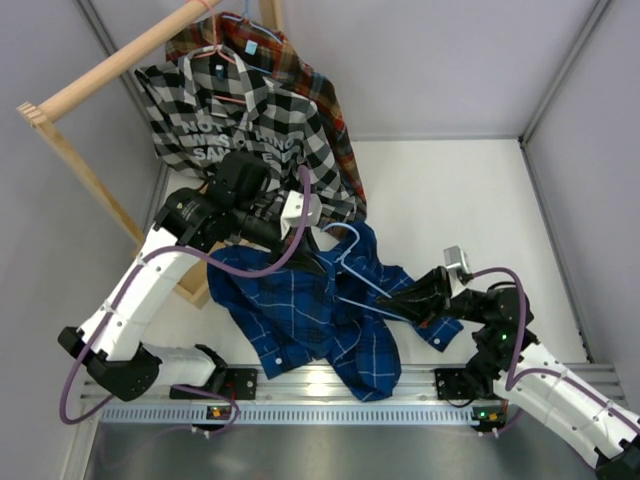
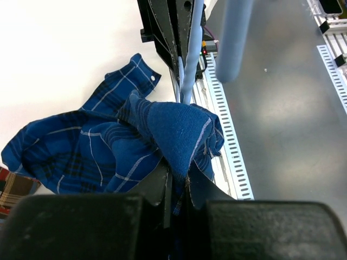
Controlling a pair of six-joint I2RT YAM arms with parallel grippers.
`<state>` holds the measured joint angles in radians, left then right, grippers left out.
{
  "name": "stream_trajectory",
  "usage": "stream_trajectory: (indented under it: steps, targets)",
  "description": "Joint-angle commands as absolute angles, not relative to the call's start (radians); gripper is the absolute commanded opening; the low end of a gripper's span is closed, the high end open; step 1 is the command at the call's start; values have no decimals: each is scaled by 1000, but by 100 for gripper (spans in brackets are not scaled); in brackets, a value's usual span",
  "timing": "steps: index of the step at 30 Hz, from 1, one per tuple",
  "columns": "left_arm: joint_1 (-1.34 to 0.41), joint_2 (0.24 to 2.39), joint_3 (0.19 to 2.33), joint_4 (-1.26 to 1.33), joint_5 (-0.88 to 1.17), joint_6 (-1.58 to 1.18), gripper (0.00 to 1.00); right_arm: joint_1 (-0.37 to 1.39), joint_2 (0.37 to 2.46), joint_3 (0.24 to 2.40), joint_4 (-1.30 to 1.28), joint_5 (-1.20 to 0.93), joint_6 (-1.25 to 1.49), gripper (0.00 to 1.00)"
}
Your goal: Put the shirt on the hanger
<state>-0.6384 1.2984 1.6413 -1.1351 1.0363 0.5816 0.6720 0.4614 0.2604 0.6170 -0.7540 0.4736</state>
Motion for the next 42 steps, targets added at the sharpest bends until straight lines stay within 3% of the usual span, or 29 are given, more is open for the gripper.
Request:
stream_trajectory:
  steps: [1,8,10,11,13,14,17,21,25,30,32,42]
  targets:
    - [-644,1272,1631,-1129,1097,623,0,669,471,359,693,-792,417,0]
    - [-652,1285,1637,-1129,1083,649,0,669,483,417,554,-756,354,0]
    - [-652,1299,1657,-1131,1060,649,0,670,483,419,539,-744,353,11]
    - [-653,1304,1663,-1129,1028,647,0,670,480,422,520,-721,350,43]
    - [-652,1307,1678,-1096,974,588,0,670,451,433,413,-599,335,91]
    - [-652,1301,1671,-1063,903,554,0,670,434,454,344,-531,325,99]
    - [-653,1263,1615,-904,763,399,0,670,353,482,76,-156,360,99]
    - [-652,1209,1537,-741,510,230,0,669,241,476,-112,67,445,99]
    - [-652,1161,1480,-612,385,114,0,669,221,446,-127,-46,538,98]
    - [-652,1094,1408,-477,402,14,0,670,397,367,154,-237,695,82]
    - [-652,1065,1376,-439,393,5,0,670,469,357,234,-258,713,76]
    - [-652,1054,1290,-342,379,-86,0,693,816,387,561,-232,696,67]
